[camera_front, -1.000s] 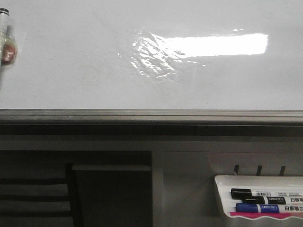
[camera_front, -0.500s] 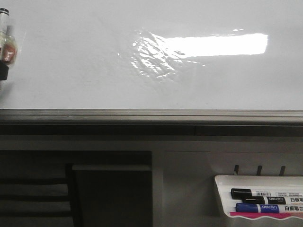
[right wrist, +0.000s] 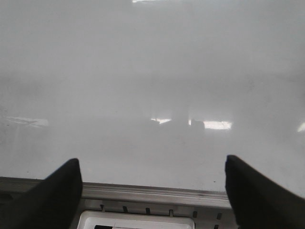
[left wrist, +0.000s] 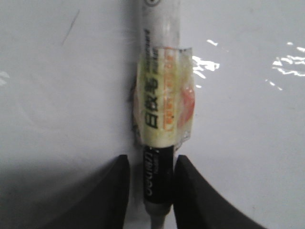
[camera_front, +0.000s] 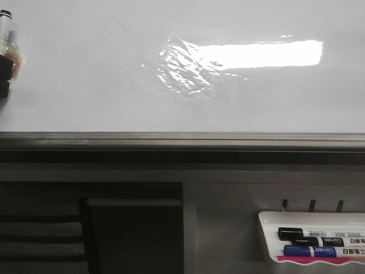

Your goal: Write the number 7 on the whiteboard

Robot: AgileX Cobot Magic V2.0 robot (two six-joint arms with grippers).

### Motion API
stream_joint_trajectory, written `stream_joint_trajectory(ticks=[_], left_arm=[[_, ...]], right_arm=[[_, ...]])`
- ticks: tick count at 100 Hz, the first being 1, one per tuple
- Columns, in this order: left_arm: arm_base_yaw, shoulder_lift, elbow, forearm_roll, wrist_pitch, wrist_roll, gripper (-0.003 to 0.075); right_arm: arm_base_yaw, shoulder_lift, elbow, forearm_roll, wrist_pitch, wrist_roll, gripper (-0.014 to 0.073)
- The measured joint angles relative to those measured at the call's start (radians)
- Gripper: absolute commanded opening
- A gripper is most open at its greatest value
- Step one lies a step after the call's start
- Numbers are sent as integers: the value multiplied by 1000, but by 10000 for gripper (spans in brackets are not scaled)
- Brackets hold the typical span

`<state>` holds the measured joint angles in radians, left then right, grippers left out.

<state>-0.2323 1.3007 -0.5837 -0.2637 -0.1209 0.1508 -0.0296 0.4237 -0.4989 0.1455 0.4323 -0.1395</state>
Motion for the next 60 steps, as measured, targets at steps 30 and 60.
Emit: stream_joint_trajectory(ticks=[30, 60], left_arm=[[0, 0, 0, 2, -2, 0, 13], [-2, -15, -72, 53, 207, 0, -20]], right_arm=[[0, 0, 0, 0, 0, 0, 551], [0, 22, -52, 24, 72, 0, 548]])
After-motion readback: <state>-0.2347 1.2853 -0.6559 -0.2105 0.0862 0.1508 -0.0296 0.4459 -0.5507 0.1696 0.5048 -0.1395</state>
